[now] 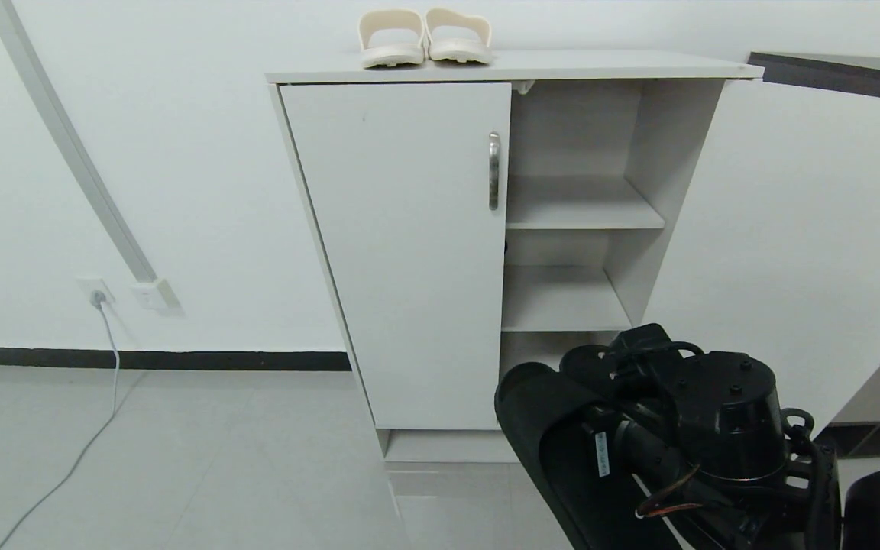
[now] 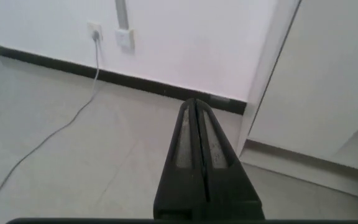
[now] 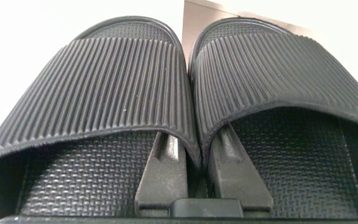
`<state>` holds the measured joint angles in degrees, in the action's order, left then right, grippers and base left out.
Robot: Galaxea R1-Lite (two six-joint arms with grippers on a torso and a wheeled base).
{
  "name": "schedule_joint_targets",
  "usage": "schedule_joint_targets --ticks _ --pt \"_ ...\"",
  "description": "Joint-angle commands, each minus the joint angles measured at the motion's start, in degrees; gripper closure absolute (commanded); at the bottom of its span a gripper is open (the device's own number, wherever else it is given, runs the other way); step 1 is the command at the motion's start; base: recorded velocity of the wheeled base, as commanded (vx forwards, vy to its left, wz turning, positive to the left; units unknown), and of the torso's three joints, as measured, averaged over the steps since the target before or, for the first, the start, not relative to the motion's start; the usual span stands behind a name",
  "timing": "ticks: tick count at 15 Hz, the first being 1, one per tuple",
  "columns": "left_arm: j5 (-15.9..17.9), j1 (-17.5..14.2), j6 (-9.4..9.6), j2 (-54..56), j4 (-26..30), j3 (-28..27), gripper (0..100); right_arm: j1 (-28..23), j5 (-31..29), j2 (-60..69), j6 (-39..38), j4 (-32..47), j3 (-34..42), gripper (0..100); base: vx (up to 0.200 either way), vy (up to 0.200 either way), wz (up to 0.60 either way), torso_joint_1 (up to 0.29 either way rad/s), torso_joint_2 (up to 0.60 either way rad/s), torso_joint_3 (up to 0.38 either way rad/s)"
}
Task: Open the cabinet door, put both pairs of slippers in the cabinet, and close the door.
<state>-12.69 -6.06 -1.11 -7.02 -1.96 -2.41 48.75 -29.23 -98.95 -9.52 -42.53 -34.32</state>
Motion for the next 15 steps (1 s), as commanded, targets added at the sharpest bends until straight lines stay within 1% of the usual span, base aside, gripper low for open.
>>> schedule_joint_targets --ticks 1,2,3,4,5,6,8,9,10,13,14,15 --pt "5.13 -0.09 -0.03 2.01 -0.06 2.41 100 0.03 0.05 -0.1 0.03 -0.01 0.04 100 0.0 0.0 0.0 0.0 0.0 0.0" --pt "7.24 -0.09 0.85 1.92 1.61 2.41 100 -0.06 0.05 -0.1 0.03 -0.01 0.13 100 0.0 0.0 0.0 0.0 0.0 0.0" --pt "10.14 -0.09 1.99 1.92 1.96 2.41 100 0.03 0.05 -0.1 0.03 -0.01 0.13 100 0.0 0.0 0.0 0.0 0.0 0.0" --pt "13.92 -0.09 3.92 1.92 1.96 2.41 100 0.03 0.05 -0.37 0.12 -0.01 0.04 100 0.0 0.0 0.0 0.0 0.0 0.0" --pt "15.24 1.84 4.71 2.1 2.14 2.41 100 0.12 0.05 -0.54 0.12 -0.01 -0.05 100 0.0 0.0 0.0 0.0 0.0 0.0" --pt "15.15 7.9 4.36 3.42 2.14 2.41 100 0.2 0.14 -0.63 0.2 -0.01 0.04 100 0.0 0.0 0.0 0.0 0.0 0.0" --pt "15.15 7.73 3.83 3.68 2.05 2.41 100 0.38 0.05 -0.89 0.2 -0.01 -0.05 100 0.0 0.0 0.0 0.0 0.0 0.0" --pt "15.24 6.32 4.19 6.67 2.05 2.41 100 0.38 0.05 -0.89 0.2 -0.01 0.04 100 0.0 0.0 0.0 0.0 0.0 0.0" --pt "15.15 6.06 4.8 6.93 2.05 2.41 100 0.38 0.05 -1.07 0.12 -0.01 -0.05 100 0.0 0.0 0.0 0.0 0.0 0.0" --pt "15.24 6.06 5.24 6.85 2.05 2.41 100 0.47 0.05 -2.39 0.12 -0.53 -1.28 100 0.0 0.0 0.0 0.0 0.0 0.0" --pt "15.24 6.06 4.45 6.85 2.05 2.41 100 0.38 -1.09 -4.85 0.12 -1.68 -2.69 100 0.0 0.0 0.0 0.0 0.0 0.0" --pt "15.24 6.06 3.75 6.85 2.05 2.41 100 0.47 -3.73 -6.69 0.29 -3.96 -4.53 100 0.0 0.0 0.0 0.0 0.0 0.0"
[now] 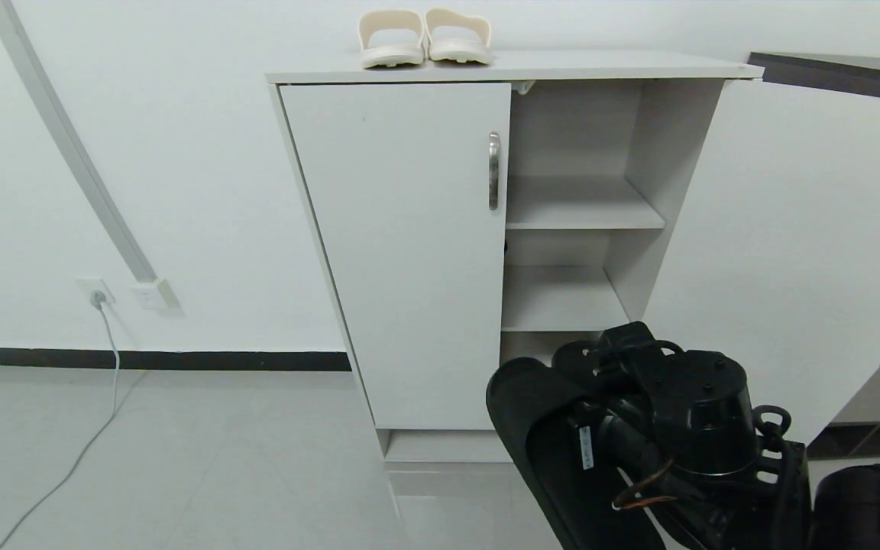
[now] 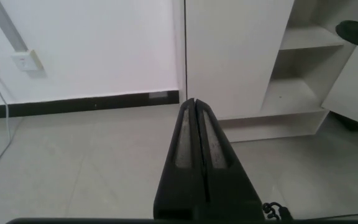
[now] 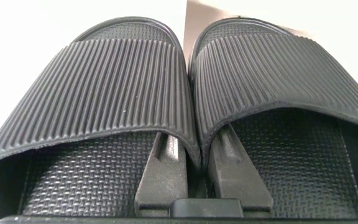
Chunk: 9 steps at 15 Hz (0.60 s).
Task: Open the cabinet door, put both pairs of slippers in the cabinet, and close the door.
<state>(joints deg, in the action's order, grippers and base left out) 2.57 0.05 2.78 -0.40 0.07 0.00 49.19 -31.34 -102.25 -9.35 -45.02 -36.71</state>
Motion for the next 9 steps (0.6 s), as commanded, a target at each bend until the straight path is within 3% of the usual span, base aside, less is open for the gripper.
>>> schedule_joint_targets --ticks 1,9 --pt "-0.02 -0.05 -0.14 0.23 0.01 0.0 100 0.12 -3.73 -6.2 0.12 -3.94 -4.78 100 0.0 0.0 0.0 0.0 0.0 0.0" --pt "-0.02 -0.05 -0.23 0.23 0.01 0.0 100 -1.29 -11.46 -14.29 0.12 -6.57 -14.71 100 0.0 0.0 0.0 0.0 0.0 0.0"
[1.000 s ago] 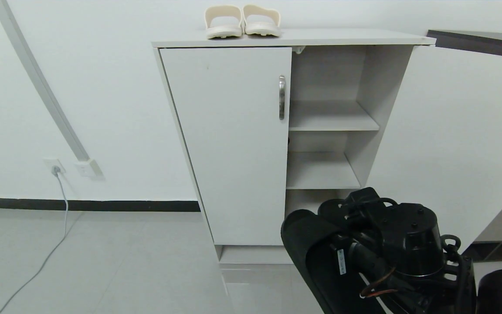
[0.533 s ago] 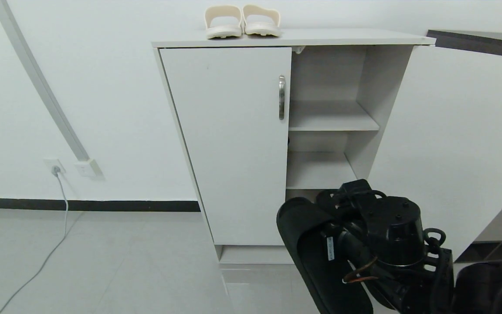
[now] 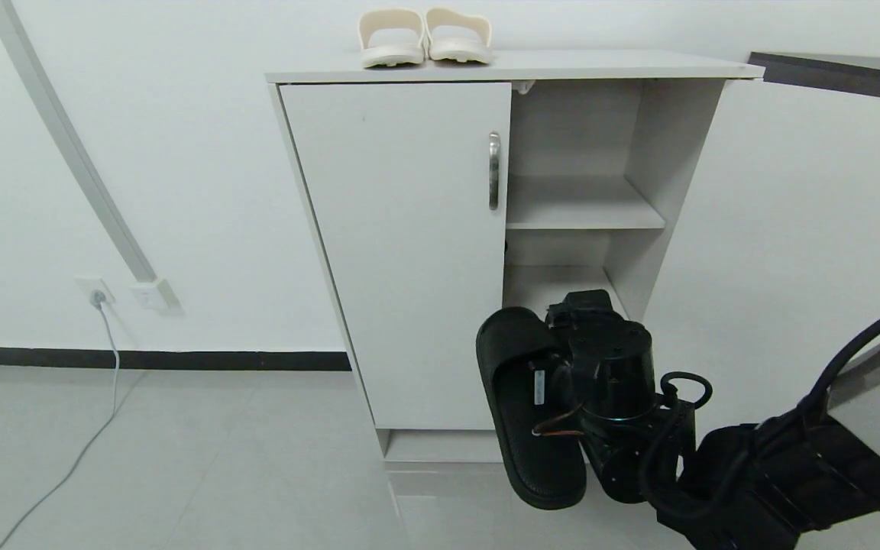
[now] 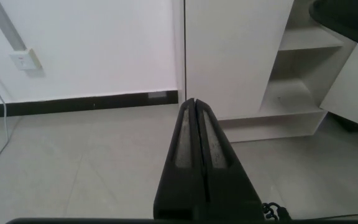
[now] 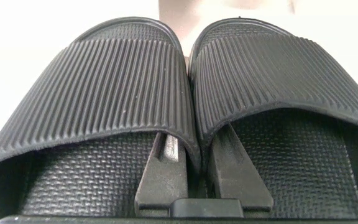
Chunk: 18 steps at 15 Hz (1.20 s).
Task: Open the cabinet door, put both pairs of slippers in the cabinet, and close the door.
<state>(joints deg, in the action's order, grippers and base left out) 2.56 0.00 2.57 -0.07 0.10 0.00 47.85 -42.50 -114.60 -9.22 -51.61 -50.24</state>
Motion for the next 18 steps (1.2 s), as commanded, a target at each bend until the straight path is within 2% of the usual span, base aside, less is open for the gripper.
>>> schedule_joint_targets --ticks 1,2,8,18 --pt "-0.01 0.0 0.06 -0.1 0.08 0.0 100 0.05 -0.75 -2.38 -0.01 0.02 -1.27 100 0.0 0.0 0.0 0.0 0.0 0.0" --pt "-0.01 0.0 0.06 -0.1 -0.01 0.0 100 0.05 -0.75 -2.47 -0.01 0.02 -1.27 100 0.0 0.0 0.0 0.0 0.0 0.0" --pt "-0.01 0.0 -0.11 -0.1 0.08 0.0 100 0.05 -0.75 -3.08 -0.01 -0.15 -0.91 100 0.0 -0.2 0.0 0.004 0.01 0.0" --pt "-0.1 0.0 -0.46 -0.01 0.08 0.0 100 -0.74 -0.66 -5.45 -0.28 -1.12 -1.0 100 0.0 0.0 0.0 0.0 0.0 0.0"
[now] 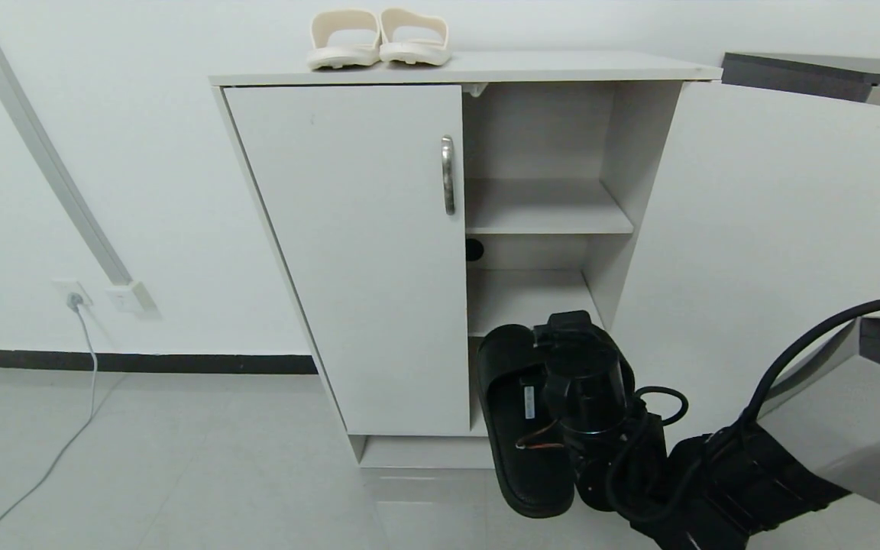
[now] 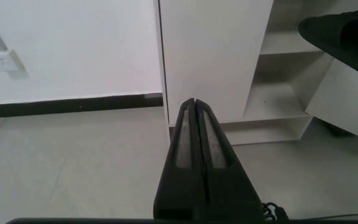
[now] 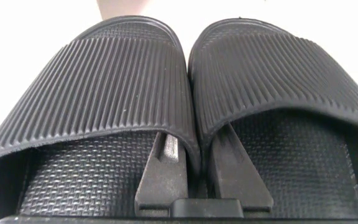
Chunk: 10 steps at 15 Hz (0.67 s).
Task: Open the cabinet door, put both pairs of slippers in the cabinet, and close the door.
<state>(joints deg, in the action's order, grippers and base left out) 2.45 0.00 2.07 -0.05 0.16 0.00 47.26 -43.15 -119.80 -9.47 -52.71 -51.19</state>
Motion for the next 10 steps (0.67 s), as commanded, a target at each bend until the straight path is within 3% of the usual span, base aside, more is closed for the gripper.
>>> schedule_joint_targets --ticks 1,10 --pt "0.01 0.0 -0.05 -0.13 0.02 0.0 100 -0.24 0.0 -0.7 -0.02 -0.02 -0.23 100 0.0 0.0 0.0 0.0 0.0 0.0" --pt "0.01 0.0 0.04 -0.04 0.02 0.0 100 -1.82 -0.09 -2.63 -0.02 -1.87 -0.14 100 0.0 0.0 0.0 0.0 0.0 0.0"
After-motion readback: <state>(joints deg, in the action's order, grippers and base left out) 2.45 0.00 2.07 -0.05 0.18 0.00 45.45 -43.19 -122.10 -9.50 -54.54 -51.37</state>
